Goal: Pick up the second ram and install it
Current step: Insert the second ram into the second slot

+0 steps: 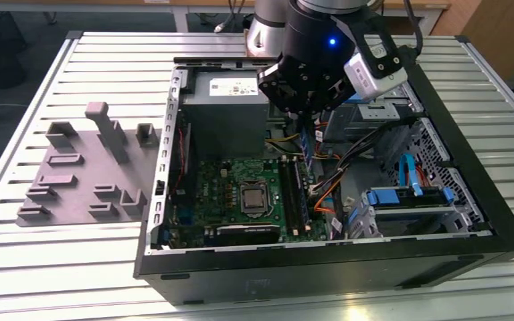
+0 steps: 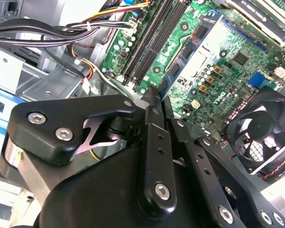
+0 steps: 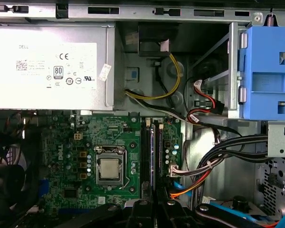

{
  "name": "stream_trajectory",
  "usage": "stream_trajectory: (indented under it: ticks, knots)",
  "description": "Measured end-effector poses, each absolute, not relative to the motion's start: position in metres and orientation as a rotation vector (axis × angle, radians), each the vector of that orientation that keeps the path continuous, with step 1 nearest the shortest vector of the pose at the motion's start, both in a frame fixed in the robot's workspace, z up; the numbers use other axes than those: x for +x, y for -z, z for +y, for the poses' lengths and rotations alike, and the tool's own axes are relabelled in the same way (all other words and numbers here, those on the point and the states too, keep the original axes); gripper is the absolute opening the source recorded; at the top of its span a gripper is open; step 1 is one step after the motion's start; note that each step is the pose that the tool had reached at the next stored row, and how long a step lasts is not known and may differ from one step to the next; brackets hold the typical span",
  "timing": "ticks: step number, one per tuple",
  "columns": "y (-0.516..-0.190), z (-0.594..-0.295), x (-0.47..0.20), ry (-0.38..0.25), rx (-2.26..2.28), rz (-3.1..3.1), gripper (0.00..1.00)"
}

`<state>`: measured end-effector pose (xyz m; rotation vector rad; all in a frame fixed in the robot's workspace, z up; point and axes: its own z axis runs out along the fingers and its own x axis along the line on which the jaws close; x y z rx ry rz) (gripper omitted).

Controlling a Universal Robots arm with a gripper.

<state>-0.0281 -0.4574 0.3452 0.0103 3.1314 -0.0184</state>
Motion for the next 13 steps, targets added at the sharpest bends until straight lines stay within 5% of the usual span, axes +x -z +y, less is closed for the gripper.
stream_trajectory:
  ticks: [13]
  knots:
    - [-0.3417,-0.4575,-0.0282,0.018,0.01,3.132,0.14]
